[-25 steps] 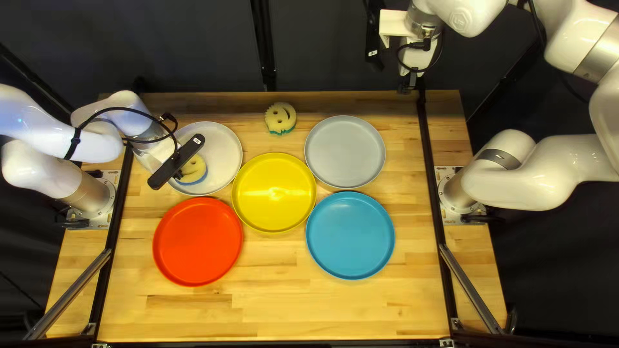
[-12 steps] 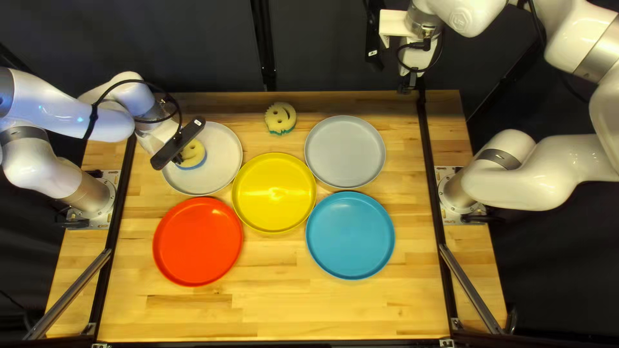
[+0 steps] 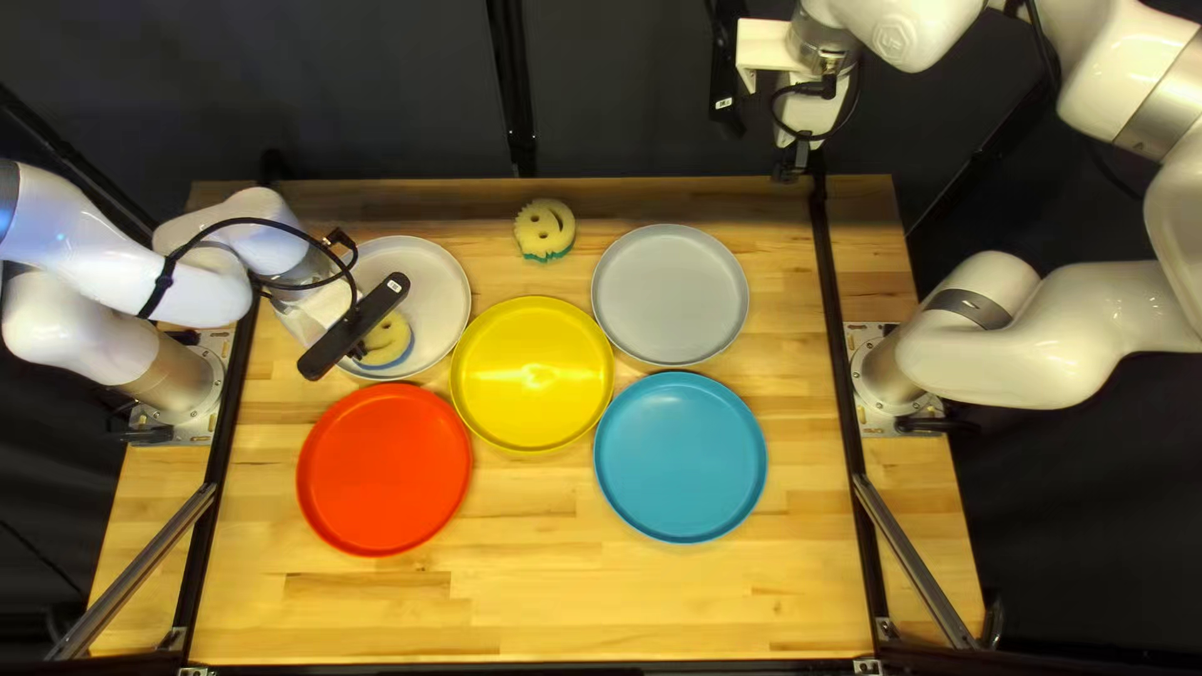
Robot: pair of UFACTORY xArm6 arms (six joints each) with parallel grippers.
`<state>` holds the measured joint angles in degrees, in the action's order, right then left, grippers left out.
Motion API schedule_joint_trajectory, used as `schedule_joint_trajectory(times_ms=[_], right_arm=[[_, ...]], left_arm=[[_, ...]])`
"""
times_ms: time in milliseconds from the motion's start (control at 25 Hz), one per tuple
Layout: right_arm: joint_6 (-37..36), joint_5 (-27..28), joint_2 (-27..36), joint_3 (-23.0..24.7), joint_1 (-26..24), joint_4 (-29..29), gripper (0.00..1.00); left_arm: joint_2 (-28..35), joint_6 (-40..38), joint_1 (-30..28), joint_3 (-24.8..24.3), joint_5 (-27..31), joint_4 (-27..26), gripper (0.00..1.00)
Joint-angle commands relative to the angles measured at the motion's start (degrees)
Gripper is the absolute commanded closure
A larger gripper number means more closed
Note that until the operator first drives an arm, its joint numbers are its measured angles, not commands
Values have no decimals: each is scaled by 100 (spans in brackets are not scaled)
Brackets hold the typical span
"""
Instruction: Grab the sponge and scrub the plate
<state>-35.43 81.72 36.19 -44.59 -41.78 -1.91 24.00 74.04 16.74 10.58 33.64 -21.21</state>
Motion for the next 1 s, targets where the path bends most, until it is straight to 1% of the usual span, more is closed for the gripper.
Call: schedule_joint_trajectory(times_ms=[40, 120, 280, 480, 640, 720, 840, 920, 1000], right_arm=[[0, 0, 0, 0, 0, 0, 0], [0, 0, 0, 0, 0, 0, 0], [0, 0, 0, 0, 0, 0, 0], [0, 0, 0, 0, 0, 0, 0], [0, 0, 0, 0, 0, 0, 0], [0, 0, 0, 0, 0, 0, 0], [0, 0, 0, 0, 0, 0, 0], [0, 0, 0, 0, 0, 0, 0], [0, 0, 0, 0, 0, 0, 0]], left_arm=[[-389, 588, 588, 277, 53, -8, 100], [-636, 779, 791, 472, 72, 4, 100], [-1002, 928, 1003, 877, 162, 84, 100], [-1118, 843, 965, 1110, 229, 161, 100], [-1116, 557, 554, 1097, 106, 136, 100], [-1150, 394, 228, 1019, -67, 81, 100], [-1091, 317, 41, 857, -180, 58, 100], [-836, 272, 30, 594, -134, 115, 100], [-452, 195, 122, 360, 54, 237, 100]])
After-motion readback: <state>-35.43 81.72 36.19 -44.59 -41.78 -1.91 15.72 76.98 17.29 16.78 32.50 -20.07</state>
